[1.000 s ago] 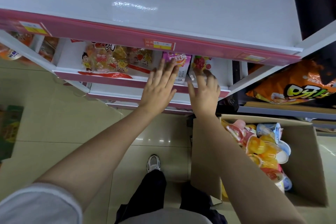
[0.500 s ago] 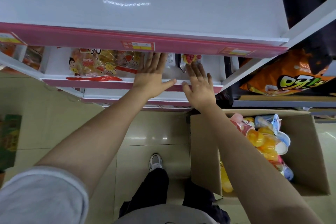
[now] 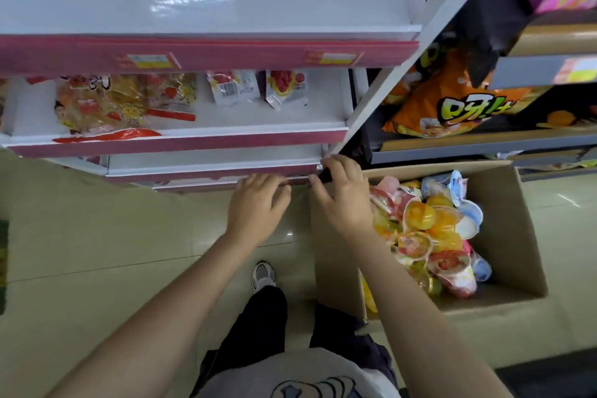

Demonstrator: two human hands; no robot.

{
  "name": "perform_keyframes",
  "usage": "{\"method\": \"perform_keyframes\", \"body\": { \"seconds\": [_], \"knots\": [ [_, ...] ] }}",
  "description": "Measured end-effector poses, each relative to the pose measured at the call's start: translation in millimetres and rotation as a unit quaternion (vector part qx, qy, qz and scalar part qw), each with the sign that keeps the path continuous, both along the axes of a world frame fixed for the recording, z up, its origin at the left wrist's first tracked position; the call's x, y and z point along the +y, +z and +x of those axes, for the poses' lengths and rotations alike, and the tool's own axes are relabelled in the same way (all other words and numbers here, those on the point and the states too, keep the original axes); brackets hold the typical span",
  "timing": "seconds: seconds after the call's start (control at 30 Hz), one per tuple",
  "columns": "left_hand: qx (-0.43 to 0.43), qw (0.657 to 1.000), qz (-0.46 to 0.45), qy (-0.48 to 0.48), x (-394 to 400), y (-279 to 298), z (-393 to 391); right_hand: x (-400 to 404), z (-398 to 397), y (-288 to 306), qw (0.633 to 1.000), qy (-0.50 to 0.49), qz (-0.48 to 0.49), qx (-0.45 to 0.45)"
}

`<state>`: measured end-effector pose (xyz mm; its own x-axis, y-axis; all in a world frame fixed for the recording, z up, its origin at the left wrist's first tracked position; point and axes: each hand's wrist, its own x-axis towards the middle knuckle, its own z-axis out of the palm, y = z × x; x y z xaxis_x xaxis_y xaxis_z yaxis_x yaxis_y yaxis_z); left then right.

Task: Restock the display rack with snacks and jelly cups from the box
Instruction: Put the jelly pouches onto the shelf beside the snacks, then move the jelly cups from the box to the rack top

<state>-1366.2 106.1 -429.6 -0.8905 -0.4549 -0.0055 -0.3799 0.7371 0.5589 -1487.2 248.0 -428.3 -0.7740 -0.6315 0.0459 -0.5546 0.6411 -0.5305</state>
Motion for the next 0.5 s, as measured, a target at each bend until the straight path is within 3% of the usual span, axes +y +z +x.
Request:
{"method": "perform_keyframes", "body": {
  "seconds": [0.07,0.17,0.27,0.37,0.5],
  "knots": [
    [-0.070,0.992,0.106,-0.004,42,-24,-3,44,4,-18,0.997,-0.049,0.026,-0.062],
    [-0.191,0.949,0.248,0.022,102,-62,-12,109,1,-51,0.975,-0.135,0.061,-0.168],
    [-0.243,0.905,0.338,0.081,156,-92,-22,164,-6,-81,0.936,-0.227,0.088,-0.256],
    [-0.243,0.882,0.377,0.144,196,-110,-30,205,-11,-108,0.891,-0.266,0.132,-0.345],
    [-0.194,0.889,0.353,0.219,218,-119,-31,231,-5,-133,0.849,-0.222,0.195,-0.439]
  ]
}}
